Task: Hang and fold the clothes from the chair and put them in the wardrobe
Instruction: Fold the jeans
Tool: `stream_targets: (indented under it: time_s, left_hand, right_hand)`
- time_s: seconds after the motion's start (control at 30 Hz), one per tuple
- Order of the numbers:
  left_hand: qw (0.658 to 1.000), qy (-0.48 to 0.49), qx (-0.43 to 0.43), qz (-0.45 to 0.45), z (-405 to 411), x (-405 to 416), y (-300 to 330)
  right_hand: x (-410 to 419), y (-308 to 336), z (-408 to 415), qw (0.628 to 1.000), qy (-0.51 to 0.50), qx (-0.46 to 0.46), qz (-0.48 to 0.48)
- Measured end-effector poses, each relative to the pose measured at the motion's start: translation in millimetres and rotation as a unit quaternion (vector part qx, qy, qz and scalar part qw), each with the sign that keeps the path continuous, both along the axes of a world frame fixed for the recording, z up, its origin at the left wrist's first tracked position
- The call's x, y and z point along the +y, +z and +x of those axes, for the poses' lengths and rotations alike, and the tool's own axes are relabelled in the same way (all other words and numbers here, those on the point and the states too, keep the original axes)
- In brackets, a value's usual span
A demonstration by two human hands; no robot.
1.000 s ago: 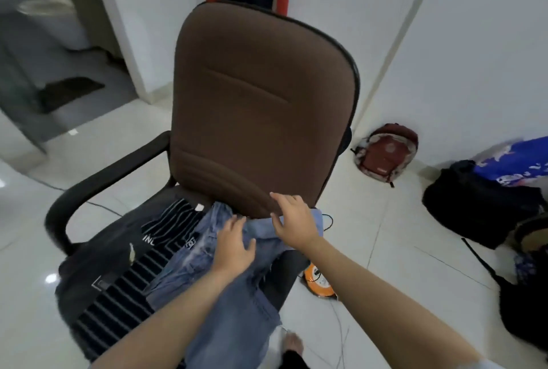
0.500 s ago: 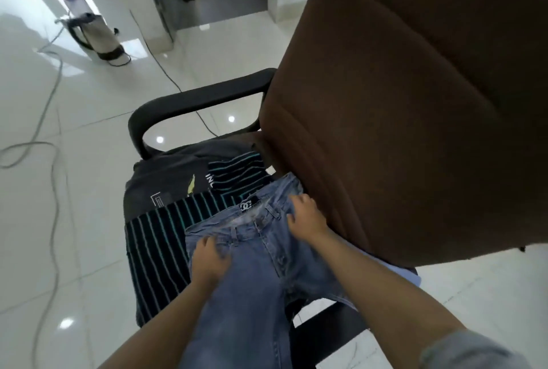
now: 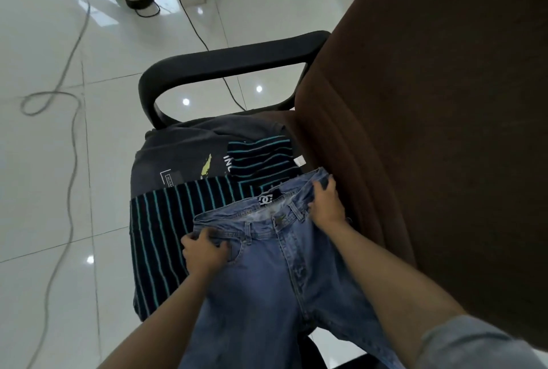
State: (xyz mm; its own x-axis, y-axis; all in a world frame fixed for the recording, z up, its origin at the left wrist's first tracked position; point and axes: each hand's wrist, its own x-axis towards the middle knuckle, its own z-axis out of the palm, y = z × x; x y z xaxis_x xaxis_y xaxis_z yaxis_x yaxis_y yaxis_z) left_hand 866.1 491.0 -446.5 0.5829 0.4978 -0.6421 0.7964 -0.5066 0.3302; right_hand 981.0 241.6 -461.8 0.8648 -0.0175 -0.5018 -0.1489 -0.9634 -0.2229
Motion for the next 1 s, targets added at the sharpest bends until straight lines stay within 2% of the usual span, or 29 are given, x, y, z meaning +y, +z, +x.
stream_targets:
  time_s: [0.2, 0.5, 0.67, 0.87, 1.0]
  left_hand:
    - [0.999, 0.006, -0.037, 0.021, 2, 6, -2]
    - [0.995, -0.024, -0.094, -0.014, -7, 18, 1]
    - [0.994, -0.008, -0.109, -0.008, -11, 11, 14]
    - [0.993, -0.013, -0.112, -0.020, -17, 8, 37]
    - [0.991, -0.027, -0.121, -0.047, -19, 10, 56]
  right_hand:
    - [-2, 3, 11, 0.999, 0.037, 0.015, -0.017]
    - [2, 17, 31, 0.993, 0.074, 0.083, -0.043]
    - [0, 21, 34, 0.991, 0.115, 0.030, -0.069]
    - [-5, 38, 11, 0.949, 0.254, -0.086, -0.166]
    - [-13, 66, 8, 0.972, 0.210, -0.060, -0.080]
